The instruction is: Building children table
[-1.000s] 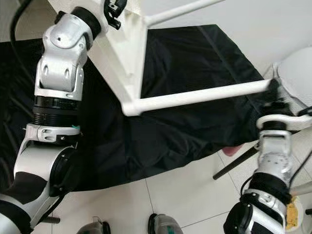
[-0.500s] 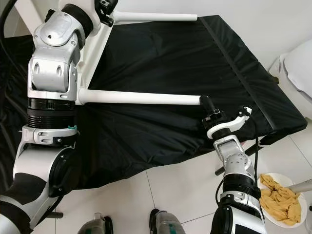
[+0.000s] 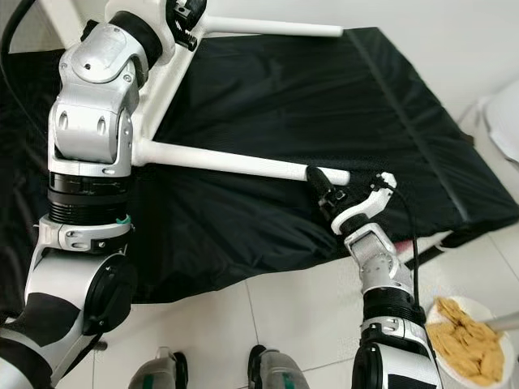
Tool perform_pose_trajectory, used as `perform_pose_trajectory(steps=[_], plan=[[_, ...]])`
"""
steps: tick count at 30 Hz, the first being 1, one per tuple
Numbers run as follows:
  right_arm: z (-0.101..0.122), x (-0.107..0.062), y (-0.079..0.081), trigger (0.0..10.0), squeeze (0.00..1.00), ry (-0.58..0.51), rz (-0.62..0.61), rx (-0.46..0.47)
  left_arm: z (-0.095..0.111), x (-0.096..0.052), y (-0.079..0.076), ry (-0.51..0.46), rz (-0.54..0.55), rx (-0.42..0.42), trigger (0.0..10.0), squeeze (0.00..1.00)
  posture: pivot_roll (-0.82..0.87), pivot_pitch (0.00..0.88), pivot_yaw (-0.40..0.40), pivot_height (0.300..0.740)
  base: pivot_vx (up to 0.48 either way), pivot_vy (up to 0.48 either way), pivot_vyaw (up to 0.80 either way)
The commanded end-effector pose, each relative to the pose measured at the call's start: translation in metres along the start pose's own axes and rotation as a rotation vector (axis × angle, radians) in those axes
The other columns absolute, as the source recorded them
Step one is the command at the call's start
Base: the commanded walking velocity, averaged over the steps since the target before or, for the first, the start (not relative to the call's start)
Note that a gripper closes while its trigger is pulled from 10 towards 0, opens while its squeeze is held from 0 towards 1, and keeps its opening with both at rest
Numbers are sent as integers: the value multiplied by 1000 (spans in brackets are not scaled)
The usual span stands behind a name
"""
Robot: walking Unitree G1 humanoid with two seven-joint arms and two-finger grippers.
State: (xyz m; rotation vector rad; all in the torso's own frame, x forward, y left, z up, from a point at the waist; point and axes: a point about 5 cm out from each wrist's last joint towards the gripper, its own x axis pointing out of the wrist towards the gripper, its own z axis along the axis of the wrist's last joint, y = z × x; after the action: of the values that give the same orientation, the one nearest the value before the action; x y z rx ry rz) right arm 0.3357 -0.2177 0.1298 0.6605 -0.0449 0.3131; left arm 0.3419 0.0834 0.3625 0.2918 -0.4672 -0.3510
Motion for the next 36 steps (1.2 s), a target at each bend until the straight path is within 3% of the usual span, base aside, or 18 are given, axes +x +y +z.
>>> perform_pose_trajectory(steps=[1, 6, 12, 13, 14, 15, 21, 26, 28, 30, 32, 33, 36], plan=[[-15, -8, -14, 10000, 1000, 40, -110, 17, 0, -4, -8, -7, -61, -8, 10000, 0, 109, 126, -18, 740, 0, 0, 0], [-11, -10, -21, 10000, 1000, 7, -182, 6, -2, -7, -12, -4, -97, -14, 10000, 0, 110, 126, -18, 740, 0, 0, 0], [0, -13, -29, 10000, 1000, -78, -292, -106, -6, -11, -15, 5, -134, -3, 10000, 0, 109, 128, -15, 740, 0, 0, 0], [1, -15, -30, 10000, 620, -105, -306, -130, -8, -13, -15, 11, -141, 1, 10000, 0, 108, 129, -12, 740, 0, 0, 0], [1, -15, -30, 10000, 620, -105, -306, -130, -8, -13, -15, 11, -141, 1, 10000, 0, 108, 129, -12, 740, 0, 0, 0], [2, -18, -32, 10000, 0, -132, -318, -134, -9, -13, -16, 14, -144, 3, 10000, 0, 108, 129, -12, 740, 0, 0, 0], [3, -26, -36, 10000, 0, -204, -333, -82, -13, -15, -15, 27, -150, 16, 10000, 0, 107, 129, -13, 740, 0, 0, 0], [-8, -41, -36, 10000, 0, -252, -315, 46, -15, -16, -11, 38, -146, 37, 10000, 0, 111, 132, -11, 740, 0, 0, 0], [-14, -47, -33, 10000, 0, -259, -292, 96, -16, -17, -11, 40, -148, 43, 10000, 0, 109, 132, -8, 740, 0, 0, 0], [-27, -59, -23, 10000, 0, -261, -258, 215, -18, -18, -10, 50, -152, 51, 10000, 0, 104, 136, -1, 740, 0, 0, 0], [-27, -59, -23, 10000, 0, -261, -258, 215, -18, -18, -10, 50, -152, 51, 10000, 0, 104, 136, -1, 740, 0, 0, 0], [-33, -64, -16, 10000, 0, -260, -243, 275, -19, -18, -9, 55, -154, 52, 10000, 0, 103, 137, 2, 740, 0, 0, 0], [-37, -69, -8, 10000, 0, -262, -215, 315, -19, -19, -9, 56, -157, 55, 10000, 0, 97, 140, 7, 740, 0, 0, 0]])
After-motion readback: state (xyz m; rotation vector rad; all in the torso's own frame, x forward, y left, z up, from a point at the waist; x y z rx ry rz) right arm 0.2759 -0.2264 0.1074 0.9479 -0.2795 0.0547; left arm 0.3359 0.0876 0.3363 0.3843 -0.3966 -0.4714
